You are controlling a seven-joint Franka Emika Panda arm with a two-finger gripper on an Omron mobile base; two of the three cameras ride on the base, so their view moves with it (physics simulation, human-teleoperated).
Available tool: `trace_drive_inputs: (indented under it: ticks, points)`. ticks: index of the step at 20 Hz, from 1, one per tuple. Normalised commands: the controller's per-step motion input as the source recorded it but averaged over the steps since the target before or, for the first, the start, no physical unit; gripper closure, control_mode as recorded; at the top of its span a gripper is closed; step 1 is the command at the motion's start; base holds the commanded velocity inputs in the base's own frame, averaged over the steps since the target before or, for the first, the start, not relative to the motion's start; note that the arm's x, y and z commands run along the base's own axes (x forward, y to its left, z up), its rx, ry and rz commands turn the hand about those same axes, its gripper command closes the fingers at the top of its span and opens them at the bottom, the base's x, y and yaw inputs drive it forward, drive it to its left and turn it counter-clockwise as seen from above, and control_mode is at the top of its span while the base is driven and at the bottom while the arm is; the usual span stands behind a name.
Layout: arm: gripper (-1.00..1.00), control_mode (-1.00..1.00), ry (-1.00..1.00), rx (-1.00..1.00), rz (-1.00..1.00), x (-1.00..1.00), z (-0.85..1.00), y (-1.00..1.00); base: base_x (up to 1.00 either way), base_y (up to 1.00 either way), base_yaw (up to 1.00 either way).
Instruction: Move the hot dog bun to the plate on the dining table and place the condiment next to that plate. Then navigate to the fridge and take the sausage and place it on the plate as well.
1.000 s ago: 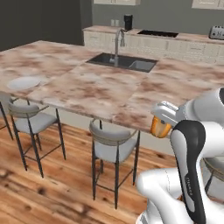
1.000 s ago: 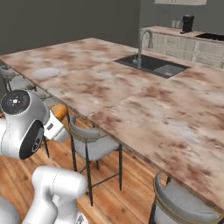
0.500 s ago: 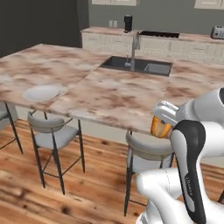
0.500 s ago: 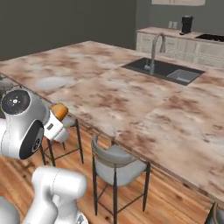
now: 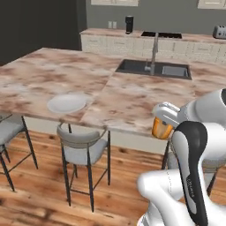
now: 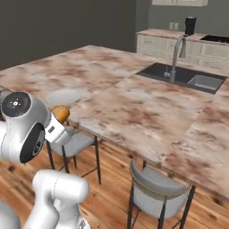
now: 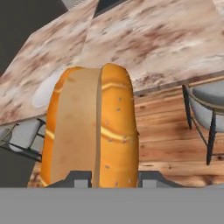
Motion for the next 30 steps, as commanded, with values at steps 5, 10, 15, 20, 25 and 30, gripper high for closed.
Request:
trace_drive_inputs:
  ticks: [5, 10, 15, 20, 25, 30]
  points:
    - [1.00, 1.00, 0.00, 0.00, 0.00, 0.00, 0.00, 0.00, 0.32, 1.00, -0.22]
    - [1.00, 1.00, 0.00, 0.00, 0.00, 0.00, 0.00, 0.00, 0.33, 1.00, -0.22]
    - [1.00, 1.00, 0.00, 0.00, 0.00, 0.00, 0.00, 0.00, 0.43, 1.00, -0.24]
    - [1.00, 1.00, 0.00, 0.00, 0.00, 0.00, 0.00, 0.00, 0.43, 1.00, -0.27]
    - [1.00, 1.00, 0.00, 0.00, 0.00, 0.00, 0.00, 0.00, 0.53, 0.96, -0.44]
    - [1.00, 1.00, 0.00, 0.00, 0.00, 0.00, 0.00, 0.00, 0.68, 0.62, -0.50]
